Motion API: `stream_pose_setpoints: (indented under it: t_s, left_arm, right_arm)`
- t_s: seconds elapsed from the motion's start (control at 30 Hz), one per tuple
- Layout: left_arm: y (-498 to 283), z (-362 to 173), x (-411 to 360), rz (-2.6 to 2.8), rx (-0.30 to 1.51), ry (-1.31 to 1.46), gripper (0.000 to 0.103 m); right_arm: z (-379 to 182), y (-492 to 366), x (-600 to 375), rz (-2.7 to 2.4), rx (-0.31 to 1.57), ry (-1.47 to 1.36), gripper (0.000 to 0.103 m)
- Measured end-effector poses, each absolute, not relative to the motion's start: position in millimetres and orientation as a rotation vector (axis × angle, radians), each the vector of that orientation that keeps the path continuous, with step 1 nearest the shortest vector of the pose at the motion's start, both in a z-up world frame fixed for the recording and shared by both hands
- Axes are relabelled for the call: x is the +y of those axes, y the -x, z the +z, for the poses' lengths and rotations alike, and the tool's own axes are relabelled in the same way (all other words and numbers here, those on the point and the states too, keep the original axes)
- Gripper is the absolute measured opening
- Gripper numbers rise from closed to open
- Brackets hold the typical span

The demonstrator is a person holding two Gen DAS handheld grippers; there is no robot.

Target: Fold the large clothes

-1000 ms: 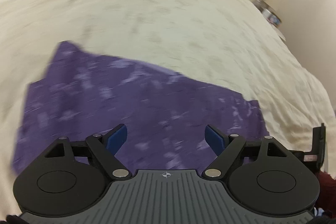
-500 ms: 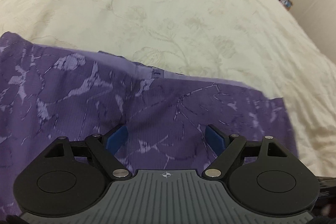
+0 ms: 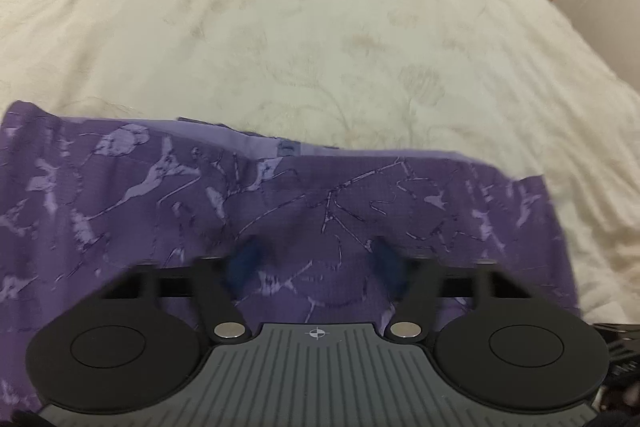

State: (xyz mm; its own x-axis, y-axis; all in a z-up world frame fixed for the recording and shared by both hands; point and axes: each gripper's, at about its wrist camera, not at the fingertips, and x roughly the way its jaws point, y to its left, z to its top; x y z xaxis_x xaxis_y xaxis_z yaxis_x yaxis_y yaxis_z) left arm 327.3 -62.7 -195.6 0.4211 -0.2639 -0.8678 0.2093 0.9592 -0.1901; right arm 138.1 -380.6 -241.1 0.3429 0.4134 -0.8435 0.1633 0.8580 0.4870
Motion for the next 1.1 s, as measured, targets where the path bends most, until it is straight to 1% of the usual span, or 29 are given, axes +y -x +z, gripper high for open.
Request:
stream_pose_setpoints:
  t_s: [0.07,0.17,0.23,0.33,0.43,0.6,0.73,0.77,0.8,0.83,0.87,0.9,0.97,1.03,1.07,1.1]
  left_arm:
    - [-317.1,-187.5,-56.4,-0.290,1.095,0.086,0.014]
    - [-291.9,-173.2,-50.5,-0.311,1.044,0.136,0.012]
    - [-281.3,-172.5,-50.9,-0.297,1.051,0.124,0.012]
    - [-280.8,-195.2,-50.5,-0.257,1.119,0.115,0.012]
    - [-281.7,-217.3,-50.1,-0.257,1.130,0.089,0.010]
    - [-283.6,-216.8,-52.0,-0.265,1.118,0.081,0.010]
    - [-270.6,-211.8,-45.2,-0.264,1.110,0.112,0.010]
    - [-263.1,-210.2,-43.5,-0.266,1.105,0.118,0.010]
    - [-256.0,-209.8,-42.1,-0.268,1.100,0.125,0.010]
    - [-246.4,-208.7,-39.9,-0.269,1.093,0.133,0.010]
    - [-239.6,-208.1,-38.1,-0.273,1.087,0.140,0.010]
    - [-230.7,-207.2,-35.7,-0.275,1.080,0.146,0.010]
    - [-212.2,-206.2,-31.4,-0.282,1.069,0.148,0.010]
    - [-198.8,-206.9,-28.5,-0.292,1.067,0.152,0.010]
    - [-194.6,-208.5,-26.5,-0.297,1.072,0.158,0.010]
    - [-193.7,-209.9,-24.4,-0.298,1.077,0.164,0.010]
  right_arm:
    - [-242.7,-137.1,-380.8,0.180,1.222,-0.549,0.103]
    - [-246.0,-134.9,-382.0,0.185,1.216,-0.556,0.103]
    - [-248.0,-133.9,-382.5,0.187,1.212,-0.558,0.103]
    - [-251.0,-132.4,-383.2,0.190,1.210,-0.558,0.103]
    - [-245.4,-131.2,-389.5,0.199,1.209,-0.582,0.103]
    - [-248.0,-123.9,-408.8,0.204,1.175,-0.731,0.103]
    - [-255.0,-117.9,-422.4,0.217,1.142,-0.864,0.103]
    - [-254.8,-117.5,-423.5,0.223,1.138,-0.883,0.098]
    - [-255.4,-116.2,-424.8,0.232,1.134,-0.899,0.087]
    - [-255.4,-115.0,-426.1,0.235,1.131,-0.906,0.081]
    - [-255.0,-113.8,-426.8,0.236,1.131,-0.910,0.072]
    - [-255.5,-111.8,-426.9,0.240,1.133,-0.916,0.068]
    - [-256.7,-108.0,-427.2,0.259,1.133,-0.931,0.065]
    - [-255.8,-108.5,-424.4,0.266,1.137,-0.933,0.063]
    - [-254.8,-107.4,-424.6,0.272,1.142,-0.930,0.059]
    - [-254.4,-107.4,-421.8,0.283,1.150,-0.923,0.049]
